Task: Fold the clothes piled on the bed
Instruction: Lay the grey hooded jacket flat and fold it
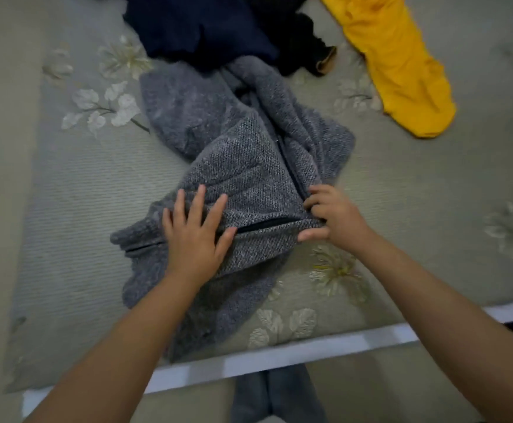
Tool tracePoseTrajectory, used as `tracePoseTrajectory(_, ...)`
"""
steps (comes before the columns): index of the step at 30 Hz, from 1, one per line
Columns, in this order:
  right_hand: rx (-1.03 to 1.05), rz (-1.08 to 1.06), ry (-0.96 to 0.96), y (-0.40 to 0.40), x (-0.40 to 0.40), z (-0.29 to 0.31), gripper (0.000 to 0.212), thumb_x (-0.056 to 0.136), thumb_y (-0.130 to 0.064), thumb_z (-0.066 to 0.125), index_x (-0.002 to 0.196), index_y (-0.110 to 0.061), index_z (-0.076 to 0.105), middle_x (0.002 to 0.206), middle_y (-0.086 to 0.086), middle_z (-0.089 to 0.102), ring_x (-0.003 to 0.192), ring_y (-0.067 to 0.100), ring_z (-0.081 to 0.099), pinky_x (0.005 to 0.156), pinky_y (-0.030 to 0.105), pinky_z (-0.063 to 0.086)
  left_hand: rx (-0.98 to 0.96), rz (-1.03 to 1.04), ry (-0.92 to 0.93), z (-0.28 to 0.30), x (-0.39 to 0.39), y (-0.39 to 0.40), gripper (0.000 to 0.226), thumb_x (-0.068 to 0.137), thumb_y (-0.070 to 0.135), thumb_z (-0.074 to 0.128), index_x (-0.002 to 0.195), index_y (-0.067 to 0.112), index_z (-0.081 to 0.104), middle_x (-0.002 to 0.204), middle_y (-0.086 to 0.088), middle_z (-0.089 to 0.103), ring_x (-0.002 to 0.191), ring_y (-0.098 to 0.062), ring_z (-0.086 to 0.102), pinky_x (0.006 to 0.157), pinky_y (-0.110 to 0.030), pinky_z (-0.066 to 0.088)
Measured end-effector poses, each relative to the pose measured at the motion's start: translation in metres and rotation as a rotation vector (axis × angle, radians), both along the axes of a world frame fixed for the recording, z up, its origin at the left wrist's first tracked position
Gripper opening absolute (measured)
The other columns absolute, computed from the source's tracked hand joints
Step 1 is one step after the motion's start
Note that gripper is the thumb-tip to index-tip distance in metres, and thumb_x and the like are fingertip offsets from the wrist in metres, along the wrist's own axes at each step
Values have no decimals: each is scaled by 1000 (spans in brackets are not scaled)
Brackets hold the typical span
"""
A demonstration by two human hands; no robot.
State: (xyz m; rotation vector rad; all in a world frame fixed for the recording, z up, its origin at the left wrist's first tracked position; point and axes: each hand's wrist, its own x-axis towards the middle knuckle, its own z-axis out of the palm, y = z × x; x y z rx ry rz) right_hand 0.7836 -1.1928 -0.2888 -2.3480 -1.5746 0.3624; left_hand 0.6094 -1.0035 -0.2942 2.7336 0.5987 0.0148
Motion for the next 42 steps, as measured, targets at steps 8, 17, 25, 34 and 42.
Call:
tracePoseTrajectory(8,-236,-246,353,-103,-37,7,116,37,-100,2,62,0,56,59,1,42,65,21,51,59,29,33,-217,-59,454,6,55,-69,74,89,53,44,142,44,-7,154,-16,-1,118,-38,47,86,-40,47)
tracePoseTrajectory(17,-27,-376,22,-124,-33,-3,58,81,-63,41,101,-18,72,128,23,50,115,44,48,89,55,42,-3,-178,648,1,18,-115,72,85,66,30,145,38,1,106,-12,59,89,-28,60,59,-30,44)
tracePoseTrajectory(25,-363,-437,-25,-52,64,0,41,98,-32,36,122,1,46,126,20,40,110,36,48,86,41,38,226,-370,294,14,92,-125,60,85,52,52,137,25,41,146,-17,33,135,-40,27,103,-57,28)
tracePoseTrajectory(34,-535,-1013,-79,-245,117,19,48,96,-34,38,115,6,57,113,29,55,102,42,55,87,44,42,405,-327,730,24,133,-131,56,93,58,23,76,18,58,76,1,58,97,-21,56,113,-44,6)
tracePoseTrajectory(42,-699,-680,110,-193,66,15,30,94,-17,38,85,-2,62,105,15,62,84,27,56,69,29,39,353,174,1205,36,113,-115,54,96,45,21,131,11,44,130,-10,49,116,-30,46,100,-47,32)
